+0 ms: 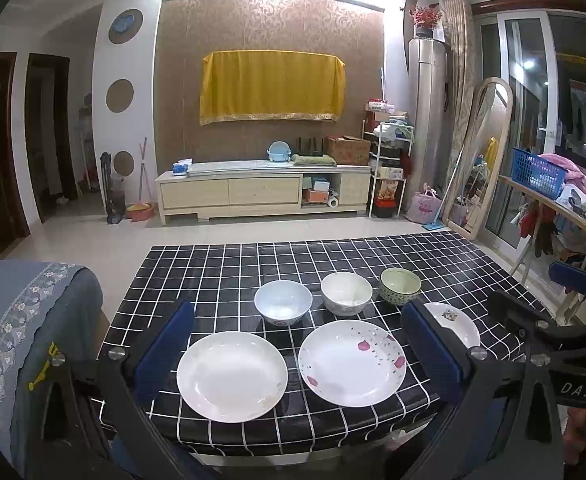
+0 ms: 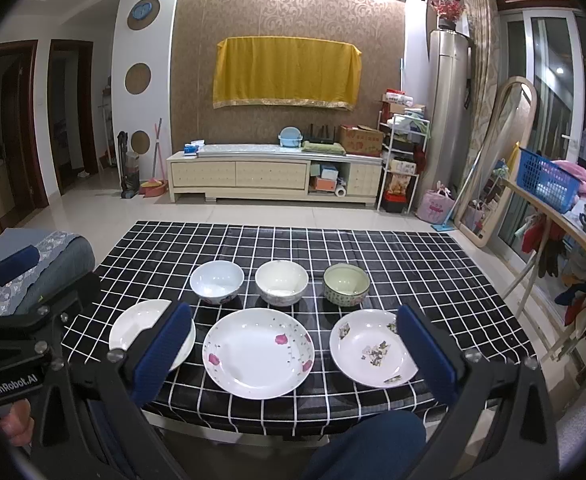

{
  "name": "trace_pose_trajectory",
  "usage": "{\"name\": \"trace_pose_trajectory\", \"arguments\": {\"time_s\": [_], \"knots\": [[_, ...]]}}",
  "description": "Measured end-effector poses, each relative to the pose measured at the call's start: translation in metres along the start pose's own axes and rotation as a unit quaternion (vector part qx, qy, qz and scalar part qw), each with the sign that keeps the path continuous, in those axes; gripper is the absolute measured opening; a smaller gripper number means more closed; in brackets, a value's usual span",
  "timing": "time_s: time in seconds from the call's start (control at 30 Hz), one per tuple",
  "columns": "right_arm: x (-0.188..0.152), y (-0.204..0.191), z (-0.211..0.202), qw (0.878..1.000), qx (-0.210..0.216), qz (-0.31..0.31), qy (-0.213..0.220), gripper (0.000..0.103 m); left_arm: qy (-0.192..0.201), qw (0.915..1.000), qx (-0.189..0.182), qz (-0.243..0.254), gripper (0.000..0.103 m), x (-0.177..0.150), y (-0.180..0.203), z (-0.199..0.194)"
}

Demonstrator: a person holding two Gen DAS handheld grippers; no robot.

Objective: Organize plates and bowls

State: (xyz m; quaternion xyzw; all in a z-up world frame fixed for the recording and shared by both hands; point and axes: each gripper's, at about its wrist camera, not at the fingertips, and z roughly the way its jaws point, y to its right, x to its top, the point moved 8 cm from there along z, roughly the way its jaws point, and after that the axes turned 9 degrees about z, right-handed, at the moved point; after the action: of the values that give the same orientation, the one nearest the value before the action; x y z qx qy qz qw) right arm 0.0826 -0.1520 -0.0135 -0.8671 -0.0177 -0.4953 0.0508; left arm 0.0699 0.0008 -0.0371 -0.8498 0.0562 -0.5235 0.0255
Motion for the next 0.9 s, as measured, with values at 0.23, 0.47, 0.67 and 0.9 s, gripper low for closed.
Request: {"name": "trace_pose_trajectory", "arguments": {"time_s": [0.23, 0.47, 0.67, 0.9], "knots": [[-0.0005, -0.0001, -0.0004, 1.000, 0.001, 0.000, 0.000, 0.103, -0.001, 1.0000, 0.000, 0.000, 0.102, -0.0019, 0.0006, -0.0002], [-0.0016, -0.0009, -0.0001, 1.000, 0.002, 0.000, -0.002, 0.103, -0.002, 1.0000, -0.001, -0.001, 0.102, -0.0008, 0.0011, 0.0002], [-0.0025, -0.0011, 0.0001, 1.000, 0.002, 0.000, -0.005, 0.103, -0.003, 1.0000, 0.000, 0.001, 0.102, -0.0020, 0.0033, -0.0003], [-0.0027, -0.0004, 0.0002, 1.000, 0.003, 0.001, -0.005, 0.103, -0.004, 1.0000, -0.003, -0.001, 0.102, -0.0034, 0.0052, 0.0001]]}}
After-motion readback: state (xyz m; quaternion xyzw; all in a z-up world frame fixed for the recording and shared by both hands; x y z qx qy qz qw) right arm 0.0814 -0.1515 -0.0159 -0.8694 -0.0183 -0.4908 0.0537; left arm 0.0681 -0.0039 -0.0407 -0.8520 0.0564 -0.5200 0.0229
